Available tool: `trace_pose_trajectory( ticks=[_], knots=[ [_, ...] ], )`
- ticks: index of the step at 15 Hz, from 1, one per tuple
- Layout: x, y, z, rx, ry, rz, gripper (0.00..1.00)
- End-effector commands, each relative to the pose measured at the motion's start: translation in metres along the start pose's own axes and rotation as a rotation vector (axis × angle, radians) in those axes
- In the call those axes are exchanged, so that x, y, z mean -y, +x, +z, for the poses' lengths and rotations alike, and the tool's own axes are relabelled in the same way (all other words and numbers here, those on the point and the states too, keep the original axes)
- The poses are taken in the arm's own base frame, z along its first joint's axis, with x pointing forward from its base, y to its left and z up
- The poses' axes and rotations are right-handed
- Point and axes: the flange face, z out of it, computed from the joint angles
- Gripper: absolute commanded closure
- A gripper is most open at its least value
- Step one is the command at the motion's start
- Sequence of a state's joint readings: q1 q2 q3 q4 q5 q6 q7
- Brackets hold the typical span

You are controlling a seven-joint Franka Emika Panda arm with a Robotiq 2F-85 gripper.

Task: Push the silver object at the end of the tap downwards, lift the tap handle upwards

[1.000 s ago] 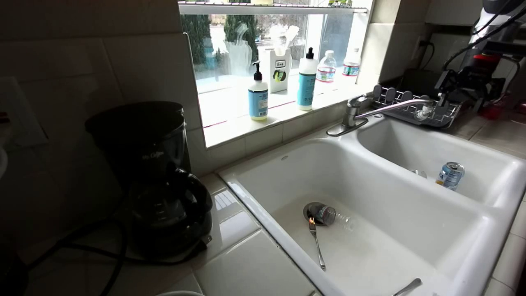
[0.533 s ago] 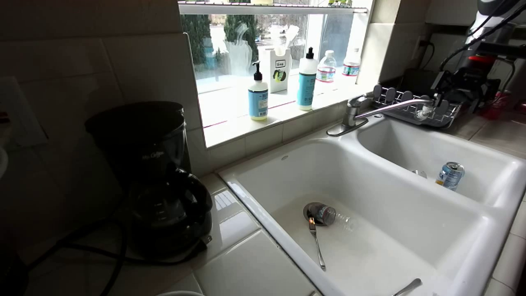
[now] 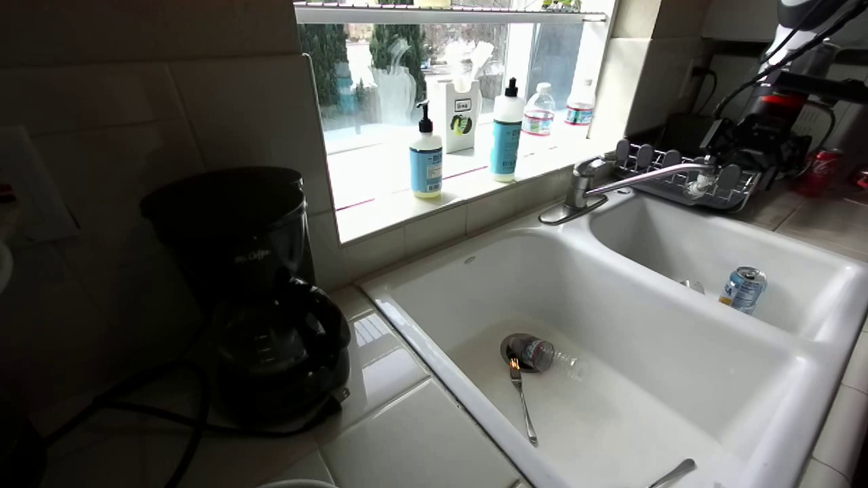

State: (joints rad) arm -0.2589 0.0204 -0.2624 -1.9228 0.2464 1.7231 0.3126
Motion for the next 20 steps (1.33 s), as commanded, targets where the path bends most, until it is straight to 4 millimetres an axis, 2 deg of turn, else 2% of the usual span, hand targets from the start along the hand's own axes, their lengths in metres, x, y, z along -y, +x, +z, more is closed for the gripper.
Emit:
trace_pose_trajectory(
  ticks=[1,4,11,20],
  knots=[
    [0.005,0.01,-0.001,0.0,0.026,0.023,0.0],
    [0.007,0.015,-0.002,-0.006,0.031,0.04,0.0],
    [0.016,0.022,0.015,-0.017,-0.001,0.06,0.0],
    [0.011,0.01,0.04,0.09,-0.13,0.015,0.0]
  ],
)
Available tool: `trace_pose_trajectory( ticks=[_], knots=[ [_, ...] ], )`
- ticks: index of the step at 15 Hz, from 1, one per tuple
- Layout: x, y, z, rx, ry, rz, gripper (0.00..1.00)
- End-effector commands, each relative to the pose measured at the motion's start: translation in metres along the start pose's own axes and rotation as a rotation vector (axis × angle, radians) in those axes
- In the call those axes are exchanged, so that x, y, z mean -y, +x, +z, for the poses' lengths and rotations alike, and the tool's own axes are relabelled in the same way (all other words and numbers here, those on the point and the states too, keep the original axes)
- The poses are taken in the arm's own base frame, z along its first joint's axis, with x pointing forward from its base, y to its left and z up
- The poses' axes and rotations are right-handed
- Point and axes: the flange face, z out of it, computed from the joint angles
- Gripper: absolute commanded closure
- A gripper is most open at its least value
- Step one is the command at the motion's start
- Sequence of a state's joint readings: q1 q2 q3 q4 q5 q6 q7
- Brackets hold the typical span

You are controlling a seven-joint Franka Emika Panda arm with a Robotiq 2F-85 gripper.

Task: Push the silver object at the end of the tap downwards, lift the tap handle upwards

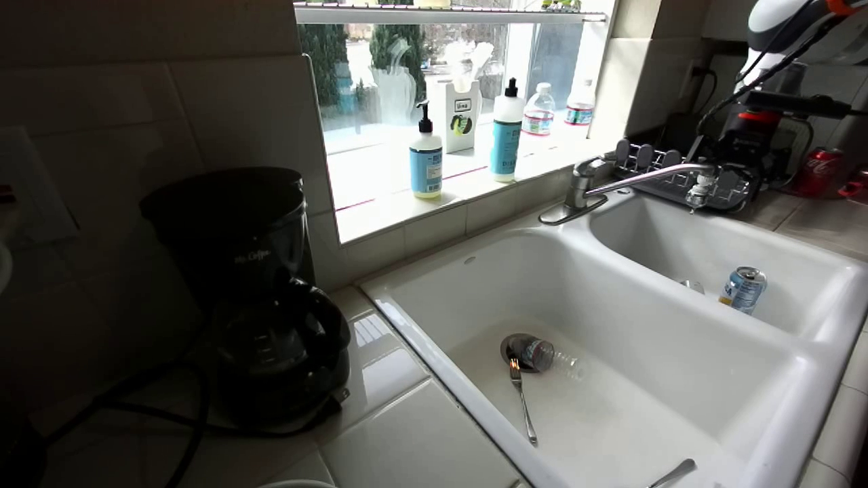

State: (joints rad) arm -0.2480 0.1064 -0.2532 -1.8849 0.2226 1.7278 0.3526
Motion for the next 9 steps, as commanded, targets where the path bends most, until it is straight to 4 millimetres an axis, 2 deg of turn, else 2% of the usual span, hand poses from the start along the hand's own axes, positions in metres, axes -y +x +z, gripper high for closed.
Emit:
trace_pose_trajectory(
  ticks=[1,2,5,9],
  knots=[
    [-0.002,-0.009,0.015,0.066,-0.081,-0.015,0.0],
    [-0.003,-0.007,0.014,0.058,-0.083,-0.004,0.0],
    [-0.009,0.006,-0.007,0.002,-0.023,0.068,0.0],
    [-0.014,0.0,-0.061,-0.084,0.07,0.052,0.0]
  ],
)
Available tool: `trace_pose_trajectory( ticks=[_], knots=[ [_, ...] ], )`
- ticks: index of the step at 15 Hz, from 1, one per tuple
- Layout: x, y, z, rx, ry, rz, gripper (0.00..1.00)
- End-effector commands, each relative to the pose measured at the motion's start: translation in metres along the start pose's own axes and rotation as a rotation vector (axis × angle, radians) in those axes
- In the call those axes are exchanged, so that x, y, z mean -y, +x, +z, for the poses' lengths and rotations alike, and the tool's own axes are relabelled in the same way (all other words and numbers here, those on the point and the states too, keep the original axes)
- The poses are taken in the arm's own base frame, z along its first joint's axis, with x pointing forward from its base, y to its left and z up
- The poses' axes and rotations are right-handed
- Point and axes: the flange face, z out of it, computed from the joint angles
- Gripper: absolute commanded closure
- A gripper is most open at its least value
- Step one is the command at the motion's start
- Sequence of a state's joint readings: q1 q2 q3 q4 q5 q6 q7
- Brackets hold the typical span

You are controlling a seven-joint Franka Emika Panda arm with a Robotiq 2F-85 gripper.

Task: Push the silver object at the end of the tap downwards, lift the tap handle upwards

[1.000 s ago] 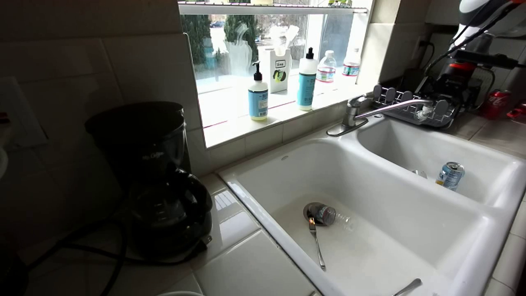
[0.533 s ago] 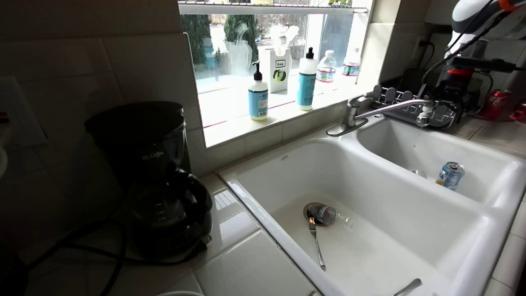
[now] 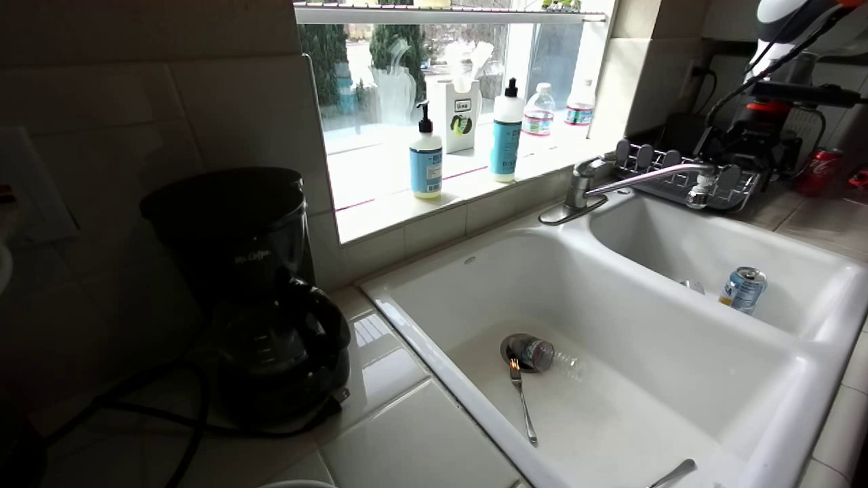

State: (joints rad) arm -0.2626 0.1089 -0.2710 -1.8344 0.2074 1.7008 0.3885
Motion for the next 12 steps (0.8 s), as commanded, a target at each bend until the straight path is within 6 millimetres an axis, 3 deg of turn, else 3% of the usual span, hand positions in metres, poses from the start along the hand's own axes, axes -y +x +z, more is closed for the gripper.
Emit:
trace_pose_trajectory(
  ticks=[1,4,8,10,12],
  knots=[
    [0.001,-0.008,-0.051,-0.088,0.086,0.001,0.0],
    [0.018,-0.024,-0.079,-0.109,0.103,-0.067,0.0],
    [0.056,-0.061,-0.102,-0.253,0.039,-0.255,0.0],
    [0.077,-0.08,-0.106,-0.316,-0.009,-0.332,0.0],
    [0.093,-0.101,-0.096,-0.356,-0.065,-0.429,0.0]
  ],
)
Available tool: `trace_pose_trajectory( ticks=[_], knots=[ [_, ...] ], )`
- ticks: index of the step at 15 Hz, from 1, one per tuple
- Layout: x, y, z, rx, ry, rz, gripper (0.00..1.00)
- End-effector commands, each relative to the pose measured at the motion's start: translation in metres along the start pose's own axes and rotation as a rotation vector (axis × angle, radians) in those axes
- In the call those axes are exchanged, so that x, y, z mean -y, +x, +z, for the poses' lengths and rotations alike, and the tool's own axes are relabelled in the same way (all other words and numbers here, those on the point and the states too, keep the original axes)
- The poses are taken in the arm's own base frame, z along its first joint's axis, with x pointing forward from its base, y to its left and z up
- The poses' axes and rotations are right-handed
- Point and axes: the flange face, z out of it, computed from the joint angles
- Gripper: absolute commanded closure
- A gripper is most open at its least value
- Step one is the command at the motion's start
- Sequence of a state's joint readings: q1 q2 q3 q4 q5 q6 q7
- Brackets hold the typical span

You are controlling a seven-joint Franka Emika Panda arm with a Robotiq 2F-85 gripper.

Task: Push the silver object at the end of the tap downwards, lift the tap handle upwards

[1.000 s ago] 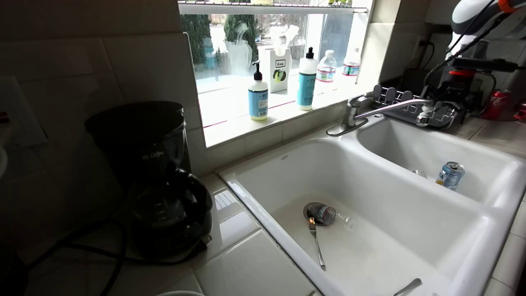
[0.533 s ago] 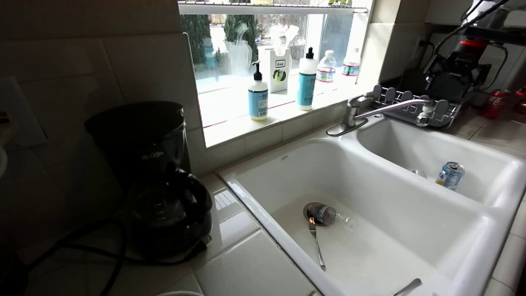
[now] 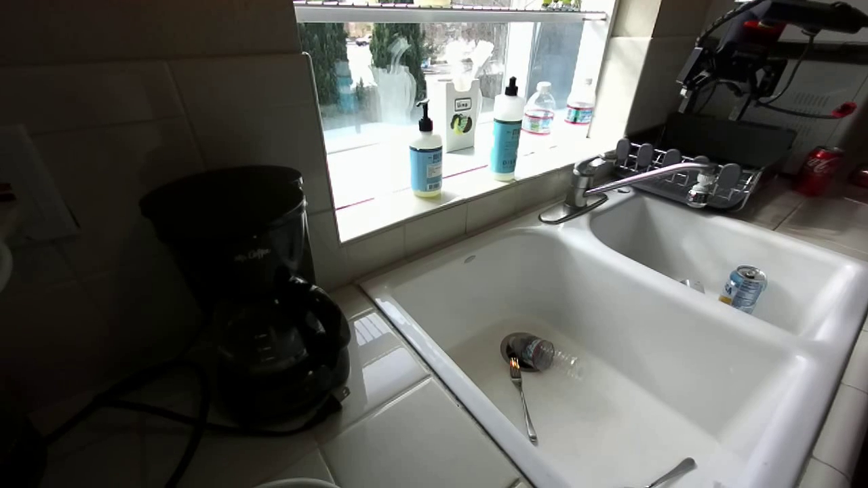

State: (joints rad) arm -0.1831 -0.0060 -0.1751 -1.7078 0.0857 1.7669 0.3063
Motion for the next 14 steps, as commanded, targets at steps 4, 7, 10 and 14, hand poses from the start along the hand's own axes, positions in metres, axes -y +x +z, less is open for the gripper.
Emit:
trace_pose_trajectory(
  ticks=[4,7,10,14],
  knots=[
    [0.036,-0.05,0.02,-0.032,-0.046,-0.208,0.0],
    [0.016,-0.059,0.032,0.094,0.06,-0.156,0.0],
    [-0.008,-0.057,0.03,0.209,0.168,-0.25,0.0],
    [-0.03,-0.054,0.029,0.324,0.241,-0.236,0.0]
  ],
)
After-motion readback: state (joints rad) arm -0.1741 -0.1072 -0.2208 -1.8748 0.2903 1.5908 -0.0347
